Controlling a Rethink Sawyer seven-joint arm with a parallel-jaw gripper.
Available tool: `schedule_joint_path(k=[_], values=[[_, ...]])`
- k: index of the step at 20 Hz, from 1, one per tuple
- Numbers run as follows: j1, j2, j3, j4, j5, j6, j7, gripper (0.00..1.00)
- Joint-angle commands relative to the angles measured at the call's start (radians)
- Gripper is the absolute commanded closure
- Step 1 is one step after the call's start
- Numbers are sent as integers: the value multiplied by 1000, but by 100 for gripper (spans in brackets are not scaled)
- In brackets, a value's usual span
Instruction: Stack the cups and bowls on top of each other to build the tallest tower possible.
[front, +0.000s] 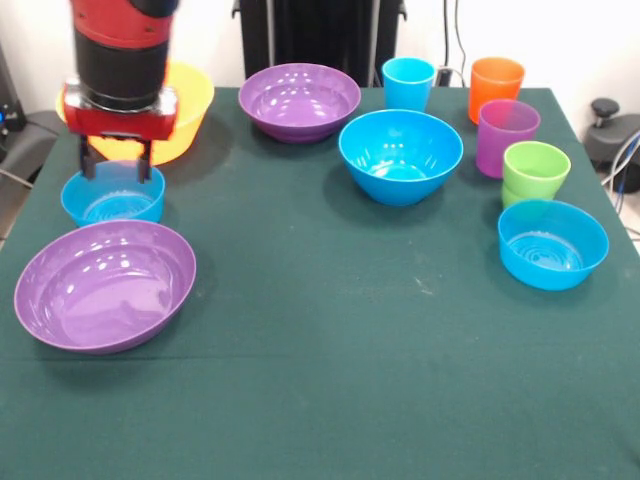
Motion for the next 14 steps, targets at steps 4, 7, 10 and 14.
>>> schedule_joint_path(k=[4,7,10,14], values=[[-82,-39,105,143,-119,-54,-381,0],[-84,-35,116,154,-130,-65,-358,0],[-86,-28,132,162,-133,-74,-331,0],[-99,-13,159,176,-129,-89,-320,0]])
